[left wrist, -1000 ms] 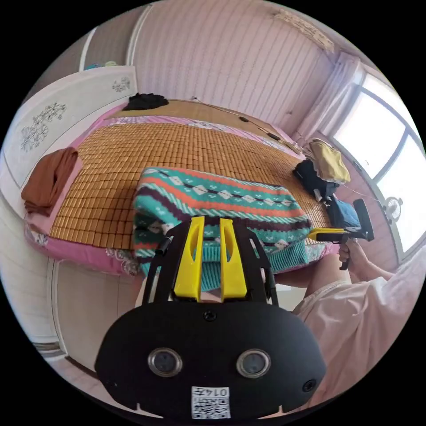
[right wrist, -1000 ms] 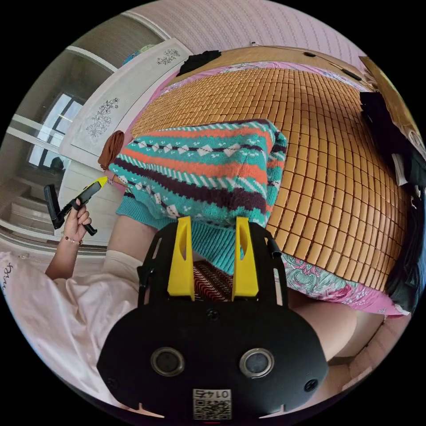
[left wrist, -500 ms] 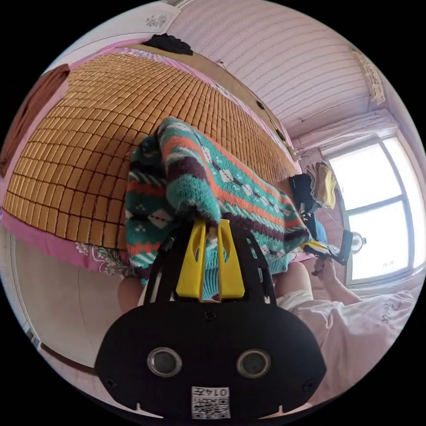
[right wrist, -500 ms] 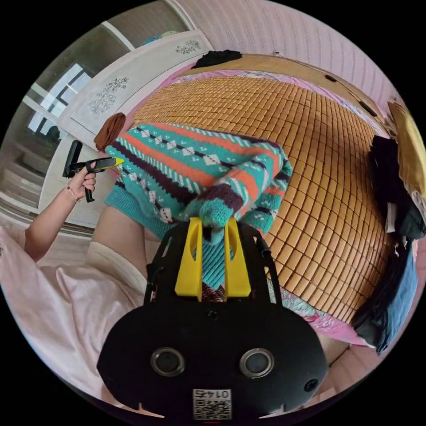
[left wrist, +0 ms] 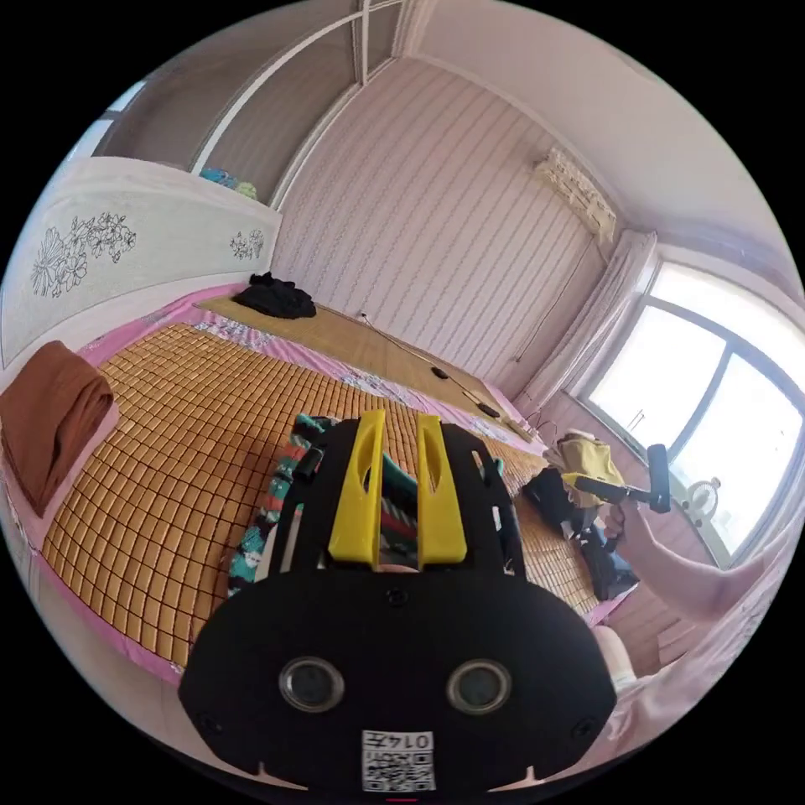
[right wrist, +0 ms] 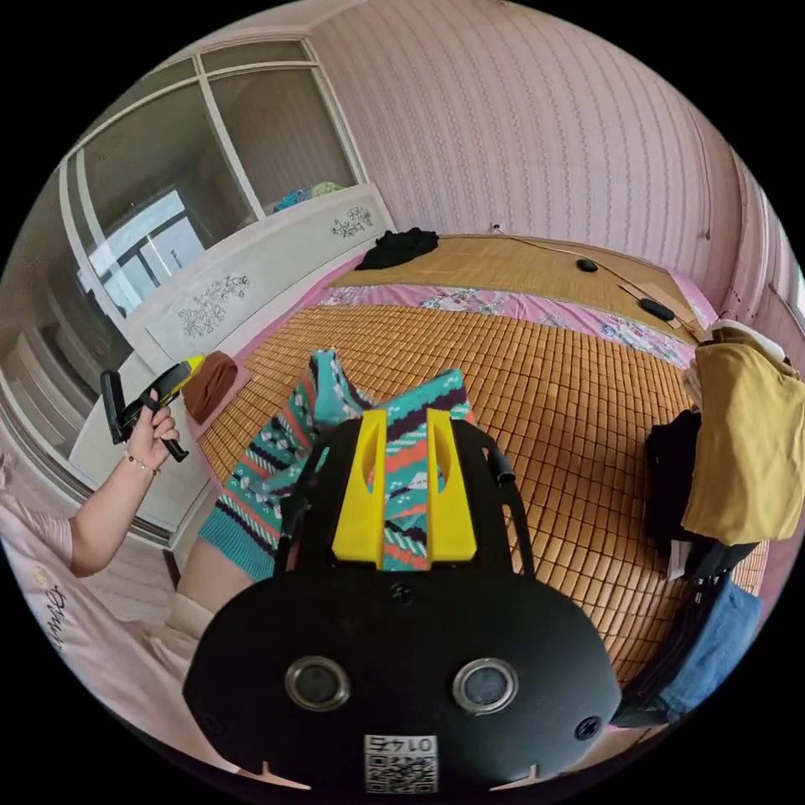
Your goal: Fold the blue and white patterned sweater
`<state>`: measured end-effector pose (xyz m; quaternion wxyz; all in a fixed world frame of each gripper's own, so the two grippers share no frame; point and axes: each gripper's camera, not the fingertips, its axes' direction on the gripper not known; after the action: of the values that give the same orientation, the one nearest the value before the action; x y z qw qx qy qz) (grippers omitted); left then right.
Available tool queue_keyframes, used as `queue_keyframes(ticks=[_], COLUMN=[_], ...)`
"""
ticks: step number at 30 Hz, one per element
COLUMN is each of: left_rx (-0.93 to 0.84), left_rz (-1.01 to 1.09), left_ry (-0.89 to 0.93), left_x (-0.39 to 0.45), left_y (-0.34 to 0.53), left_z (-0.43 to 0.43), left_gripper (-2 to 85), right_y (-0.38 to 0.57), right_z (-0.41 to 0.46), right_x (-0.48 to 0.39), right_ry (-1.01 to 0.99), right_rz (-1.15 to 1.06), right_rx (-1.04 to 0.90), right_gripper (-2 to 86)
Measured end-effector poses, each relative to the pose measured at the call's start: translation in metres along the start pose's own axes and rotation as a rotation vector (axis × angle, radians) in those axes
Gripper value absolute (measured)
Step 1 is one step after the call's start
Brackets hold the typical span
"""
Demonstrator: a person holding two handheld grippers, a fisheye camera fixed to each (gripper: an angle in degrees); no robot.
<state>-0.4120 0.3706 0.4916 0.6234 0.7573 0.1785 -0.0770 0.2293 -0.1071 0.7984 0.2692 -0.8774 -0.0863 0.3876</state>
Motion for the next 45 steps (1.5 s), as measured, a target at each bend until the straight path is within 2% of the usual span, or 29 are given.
queue_keyframes(ticks=[1, 3, 5, 6, 10, 14, 18, 21, 24, 26, 28, 30, 34, 38, 40, 42, 43, 45], left_rx=[-0.032, -0.216, -0.330, -0.370, -0.351, -0.410, -0.488, -0.533, -0.557, -0.584, -0.649, -0.832, -0.799, -0.509, -0.351, -0.180, -0.152, -0.102], left_rz=[0.025, 0.125, 0.144, 0.137, 0.173, 0.263, 0.442, 0.530, 0.530, 0.533, 0.552, 0.587, 0.445, 0.204, 0.105, -0.044, -0.078, -0.244], left_ry=[-0.021, -0.095, -0.087, -0.072, -0.039, -0.002, 0.041, 0.058, 0.081, 0.083, 0.058, -0.023, 0.032, 0.063, -0.028, -0.292, -0.357, -0.607], left_x=[0.003, 0.011, 0.014, 0.016, 0.034, 0.062, 0.100, 0.126, 0.146, 0.159, 0.171, 0.175, 0.153, 0.078, 0.026, -0.052, -0.071, -0.134], left_y=[0.007, 0.034, 0.048, 0.053, 0.056, 0.068, 0.096, 0.110, 0.106, 0.100, 0.100, 0.116, 0.096, 0.032, 0.005, -0.014, -0.015, -0.010], left_z=[0.004, 0.033, 0.055, 0.064, 0.064, 0.064, 0.078, 0.109, 0.153, 0.182, 0.212, 0.252, 0.241, 0.149, 0.085, -0.005, -0.026, -0.100], left_gripper=[6.1, 6.3, 6.5, 7.0, 7.4, 7.4, 7.6, 7.9, 9.3, 10.5, 10.8, 9.3, 1.8, 0.5, 1.0, 3.0, 3.6, 4.6], right_y=[0.011, 0.024, 0.034, 0.034, 0.022, 0.022, 0.004, -0.014, -0.026, -0.023, -0.016, -0.009, 0.013, 0.040, 0.058, 0.079, 0.095, 0.122], right_z=[0.023, 0.066, 0.122, 0.133, 0.204, 0.280, 0.255, 0.187, 0.097, 0.025, -0.012, -0.024, -0.004, 0.008, 0.013, 0.022, 0.030, 0.049], right_x=[-0.020, -0.052, -0.101, -0.113, -0.174, -0.179, -0.154, -0.101, -0.025, 0.028, 0.056, 0.082, 0.132, 0.151, 0.150, 0.144, 0.138, 0.124], right_ry=[0.002, -0.023, -0.043, -0.039, 0.025, 0.147, 0.016, -0.019, 0.003, 0.108, 0.247, 0.363, 0.490, 0.569, 0.531, 0.473, 0.411, 0.281], right_rz=[-0.060, -0.149, -0.288, -0.319, -0.457, -0.443, -0.349, -0.225, -0.044, 0.077, 0.119, 0.150, 0.171, 0.159, 0.147, 0.137, 0.144, 0.146], right_rx=[-0.055, -0.176, -0.332, -0.350, -0.402, -0.583, -0.534, -0.354, -0.142, 0.010, 0.071, 0.034, -0.109, -0.141, -0.159, -0.199, -0.223, -0.291], right_gripper=[8.6, 10.3, 14.2, 15.2, 16.3, 10.5, 5.9, 4.8, 4.1, 3.9, 3.9, 4.0, 3.0, 2.1, 3.5, 5.9, 7.9, 10.2])
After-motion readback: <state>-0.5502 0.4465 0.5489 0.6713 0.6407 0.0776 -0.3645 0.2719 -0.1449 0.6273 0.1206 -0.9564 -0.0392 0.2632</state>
